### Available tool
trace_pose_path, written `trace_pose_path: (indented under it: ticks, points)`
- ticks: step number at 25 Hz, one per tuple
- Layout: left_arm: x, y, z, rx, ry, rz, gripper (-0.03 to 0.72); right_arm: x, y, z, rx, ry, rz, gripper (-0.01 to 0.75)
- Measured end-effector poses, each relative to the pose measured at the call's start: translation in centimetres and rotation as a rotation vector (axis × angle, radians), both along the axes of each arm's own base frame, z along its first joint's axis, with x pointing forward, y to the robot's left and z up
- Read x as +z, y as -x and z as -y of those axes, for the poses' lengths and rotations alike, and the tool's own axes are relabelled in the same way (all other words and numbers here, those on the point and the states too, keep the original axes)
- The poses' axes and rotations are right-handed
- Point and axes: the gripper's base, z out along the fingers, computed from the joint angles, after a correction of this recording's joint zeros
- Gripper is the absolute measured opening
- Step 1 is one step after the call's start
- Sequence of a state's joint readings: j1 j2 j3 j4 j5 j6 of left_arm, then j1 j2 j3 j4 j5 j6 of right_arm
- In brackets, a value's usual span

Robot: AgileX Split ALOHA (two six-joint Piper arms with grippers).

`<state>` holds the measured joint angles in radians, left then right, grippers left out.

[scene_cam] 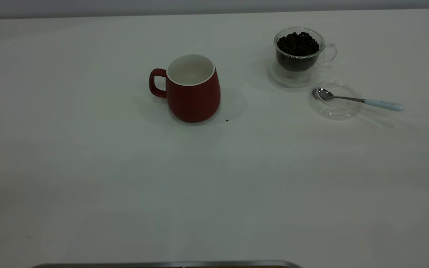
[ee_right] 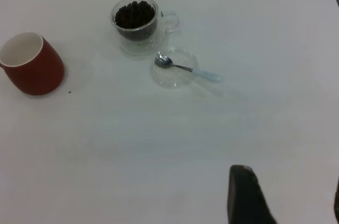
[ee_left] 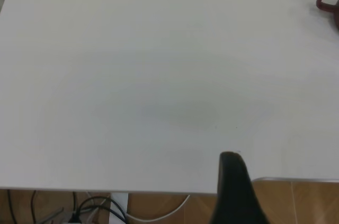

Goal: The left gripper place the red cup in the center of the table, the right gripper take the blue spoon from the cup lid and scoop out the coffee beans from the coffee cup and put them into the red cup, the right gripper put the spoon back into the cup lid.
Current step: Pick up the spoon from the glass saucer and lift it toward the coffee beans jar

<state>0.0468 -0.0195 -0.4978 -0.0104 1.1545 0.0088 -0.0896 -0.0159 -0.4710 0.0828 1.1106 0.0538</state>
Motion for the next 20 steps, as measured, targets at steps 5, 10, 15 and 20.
trace_pose_path:
  ticks: [5, 10, 15, 20]
  points:
    - [0.0, 0.0, 0.0, 0.0, 0.0, 0.0, 0.538, 0.0, 0.0, 0.0, 0.0, 0.0, 0.0, 0.437]
    - [0.0, 0.0, 0.0, 0.0, 0.0, 0.0, 0.538, 0.1, 0.0, 0.0, 0.001, -0.002, 0.005, 0.437]
    - [0.0, 0.0, 0.0, 0.0, 0.0, 0.0, 0.538, 1.3, -1.9, 0.0, 0.015, -0.016, 0.034, 0.459]
    - [0.0, 0.0, 0.0, 0.001, 0.001, 0.0, 0.538, 1.8, -7.5, 0.5, 0.025, -0.008, -0.032, 0.559]
